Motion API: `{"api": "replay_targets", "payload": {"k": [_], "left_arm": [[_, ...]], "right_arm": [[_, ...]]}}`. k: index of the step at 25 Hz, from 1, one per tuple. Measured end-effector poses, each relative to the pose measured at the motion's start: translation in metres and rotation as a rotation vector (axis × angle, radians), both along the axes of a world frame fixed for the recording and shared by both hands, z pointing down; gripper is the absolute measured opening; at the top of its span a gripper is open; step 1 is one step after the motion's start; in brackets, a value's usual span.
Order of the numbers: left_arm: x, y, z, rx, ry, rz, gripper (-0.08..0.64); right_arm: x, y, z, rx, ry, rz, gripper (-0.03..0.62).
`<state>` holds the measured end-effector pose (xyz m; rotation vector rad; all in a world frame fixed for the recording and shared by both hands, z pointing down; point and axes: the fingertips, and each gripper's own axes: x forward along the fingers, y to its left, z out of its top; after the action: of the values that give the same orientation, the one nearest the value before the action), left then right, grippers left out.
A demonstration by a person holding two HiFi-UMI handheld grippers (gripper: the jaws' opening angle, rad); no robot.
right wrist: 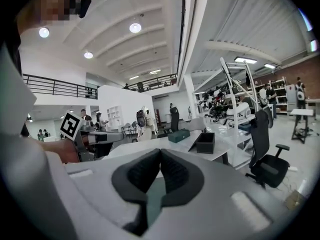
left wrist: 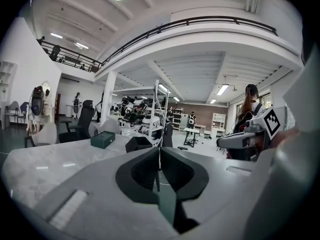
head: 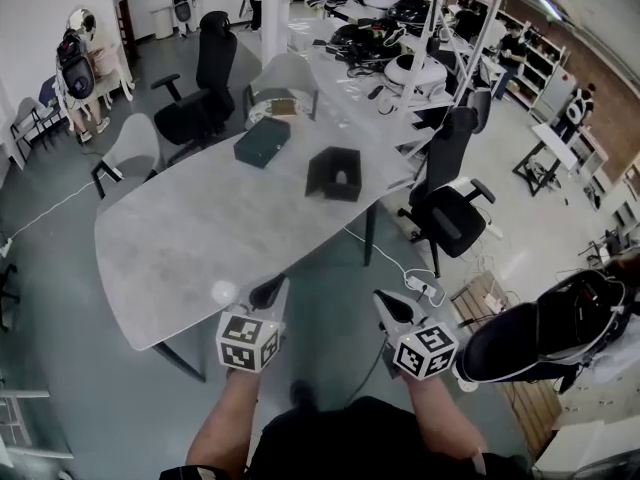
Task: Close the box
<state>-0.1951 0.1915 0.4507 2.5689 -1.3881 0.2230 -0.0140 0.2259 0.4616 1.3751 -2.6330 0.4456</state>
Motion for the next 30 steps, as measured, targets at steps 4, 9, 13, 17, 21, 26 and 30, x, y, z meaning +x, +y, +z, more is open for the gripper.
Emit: {"api": "replay_targets", "payload": {"k": [4, 9, 13, 17, 21, 26, 30], "left_arm": [[-0.019, -0.013, -0.003, 0.016, 0.03, -0.014, 0.014], [-0.026, -0.022, -0.014, 0.043, 0.038, -0.014, 0.014], [-0.031, -0.04, -0.014, 0.039, 0.046, -0.025, 0.014], [-0.033, -0.059, -0.016, 0.021, 0.045, -0.037, 0.014], [-0.023, -0.091, -0.009, -0.006, 0.013, -0.037, 0.014], [0.0, -0.151, 0.006, -0.044, -0.021, -0.046, 0.014], [0.029, -0.216, 0.017, -0.074, -0.047, -0.056, 0.014]], "right_arm": [[-0.015, -0.014, 0.002, -0.013, 0.003, 0.005, 0.003], [-0.033, -0.036, -0.008, 0.004, -0.003, -0.018, 0.003], [-0.043, -0.058, -0.002, -0.006, -0.007, -0.038, 0.003], [-0.049, -0.083, 0.003, -0.02, 0.004, -0.048, 0.003], [-0.043, -0.118, 0.01, -0.034, -0.011, -0.062, 0.003], [-0.022, -0.181, 0.03, -0.073, -0.037, -0.077, 0.003], [0.008, -0.245, 0.042, -0.093, -0.044, -0.076, 0.003]]}}
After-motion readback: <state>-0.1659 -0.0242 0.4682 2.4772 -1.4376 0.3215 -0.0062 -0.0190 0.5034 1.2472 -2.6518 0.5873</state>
